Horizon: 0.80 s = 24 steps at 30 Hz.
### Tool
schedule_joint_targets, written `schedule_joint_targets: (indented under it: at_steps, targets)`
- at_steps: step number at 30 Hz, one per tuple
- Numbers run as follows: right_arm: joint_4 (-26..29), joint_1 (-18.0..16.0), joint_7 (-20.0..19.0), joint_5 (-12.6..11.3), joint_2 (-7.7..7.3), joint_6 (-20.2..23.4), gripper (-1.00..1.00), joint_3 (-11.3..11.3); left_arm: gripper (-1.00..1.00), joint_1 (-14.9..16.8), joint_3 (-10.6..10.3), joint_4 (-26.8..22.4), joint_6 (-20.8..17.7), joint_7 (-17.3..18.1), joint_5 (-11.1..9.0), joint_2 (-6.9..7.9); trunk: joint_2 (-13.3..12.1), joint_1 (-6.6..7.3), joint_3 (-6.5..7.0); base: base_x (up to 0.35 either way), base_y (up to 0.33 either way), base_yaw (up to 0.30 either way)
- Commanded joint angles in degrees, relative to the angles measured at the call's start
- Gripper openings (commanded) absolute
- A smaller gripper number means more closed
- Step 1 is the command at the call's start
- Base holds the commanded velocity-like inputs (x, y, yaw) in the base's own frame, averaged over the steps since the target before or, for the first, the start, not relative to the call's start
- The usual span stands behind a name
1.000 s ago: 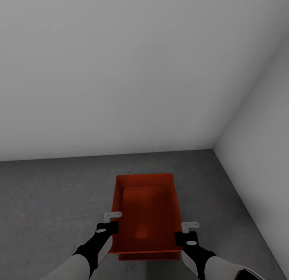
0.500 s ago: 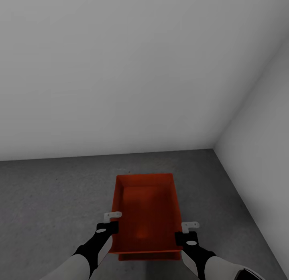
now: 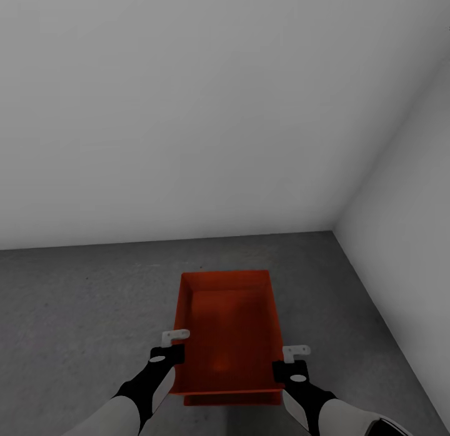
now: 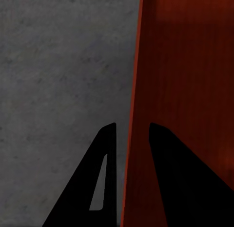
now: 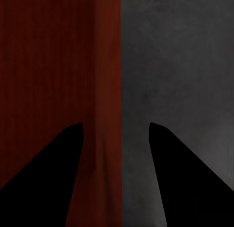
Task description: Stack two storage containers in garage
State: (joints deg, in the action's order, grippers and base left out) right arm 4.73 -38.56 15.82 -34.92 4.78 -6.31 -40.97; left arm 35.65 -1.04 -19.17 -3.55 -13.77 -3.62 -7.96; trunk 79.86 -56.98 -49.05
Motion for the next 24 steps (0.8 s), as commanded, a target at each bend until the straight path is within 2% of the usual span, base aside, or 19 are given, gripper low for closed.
schedule_joint_targets:
  at_steps: [1,10,24]
  targets:
    - [-2.35,-0.02,0.56,-0.41,-0.29,-0.37,-1.00,2.60,-1.00,0.03,1.39,-0.24,-0.40,-0.64,0.37,0.05,0.02,0.00,-0.03,0.000,0.000,-0.058]
    - [-2.35,-0.02,1.60,-0.42,-0.29,-0.37,-1.00,2.62,-1.00,0.03,1.41,-0.25,-0.40,-0.64,0.38,0.05,0.02,0.00,-0.03,0.000,0.000,-0.173]
    - [-2.35,-0.02,1.75,-0.41,-0.38,-0.37,-1.00,2.58,-1.00,0.03,1.46,-0.28,-0.40,-0.62,0.40,0.12,0.02,0.00,-0.03,0.000,0.000,-0.012]
